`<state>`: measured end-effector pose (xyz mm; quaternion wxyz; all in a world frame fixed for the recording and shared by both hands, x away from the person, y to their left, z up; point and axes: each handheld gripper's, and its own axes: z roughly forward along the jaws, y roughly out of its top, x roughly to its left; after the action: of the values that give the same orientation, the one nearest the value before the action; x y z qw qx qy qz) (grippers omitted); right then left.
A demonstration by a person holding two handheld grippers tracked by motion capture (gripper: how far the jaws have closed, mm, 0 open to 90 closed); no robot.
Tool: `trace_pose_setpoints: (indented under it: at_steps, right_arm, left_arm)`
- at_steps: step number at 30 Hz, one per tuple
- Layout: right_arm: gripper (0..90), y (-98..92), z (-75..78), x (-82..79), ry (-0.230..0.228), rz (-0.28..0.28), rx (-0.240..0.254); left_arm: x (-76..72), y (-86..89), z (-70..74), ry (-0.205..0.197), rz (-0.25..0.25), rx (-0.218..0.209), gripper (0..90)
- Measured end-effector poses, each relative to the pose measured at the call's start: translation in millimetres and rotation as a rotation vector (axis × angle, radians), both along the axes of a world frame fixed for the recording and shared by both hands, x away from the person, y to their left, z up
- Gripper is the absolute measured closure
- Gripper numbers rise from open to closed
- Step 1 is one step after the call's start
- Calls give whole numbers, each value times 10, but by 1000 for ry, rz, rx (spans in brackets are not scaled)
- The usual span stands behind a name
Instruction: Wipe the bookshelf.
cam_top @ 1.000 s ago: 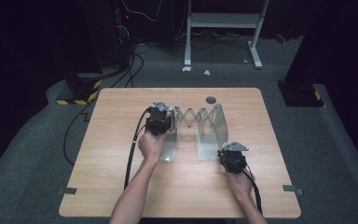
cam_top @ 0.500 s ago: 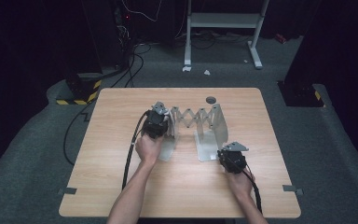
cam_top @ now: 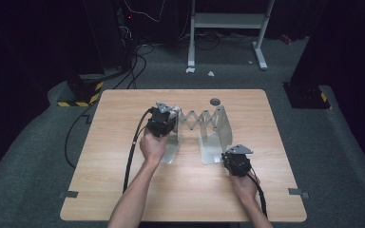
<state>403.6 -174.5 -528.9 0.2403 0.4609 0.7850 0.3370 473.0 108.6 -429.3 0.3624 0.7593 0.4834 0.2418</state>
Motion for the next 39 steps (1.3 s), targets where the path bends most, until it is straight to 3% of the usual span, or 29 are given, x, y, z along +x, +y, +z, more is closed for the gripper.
trace_pose_setpoints:
  at_steps: [5,9,12,14,16,19,21,24,32,39]
  right_arm:
    - [821,-2,0,0,1,0,2]
    - [821,-3,0,2,2,3,5]
    - [821,-14,0,7,7,7,13]
    - [821,-14,0,8,9,8,15]
    - [820,-15,0,10,10,10,16]
    - [820,-7,0,6,8,7,14]
    - [820,-5,0,5,8,7,13]
    - [820,-6,0,6,9,8,14]
    - [819,-16,0,12,12,12,21]
    - [818,-7,0,7,11,11,17]
  left_arm:
    - [45,-47,-176,39,-4,19,809]
    - [34,-67,-400,89,-18,77,809]
    - [8,-92,-522,112,-27,69,808]
    - [-22,-97,-486,99,-28,40,809]
    - [-52,-83,-378,60,-35,28,808]
    - [-70,-19,-117,0,-37,-14,808]
    - [-76,-21,2,-27,-41,-15,808]
    - [-63,-33,66,-28,-44,-19,807]
    - [-57,-69,-275,46,-48,11,807]
    - [-160,-43,-462,71,-68,51,806]
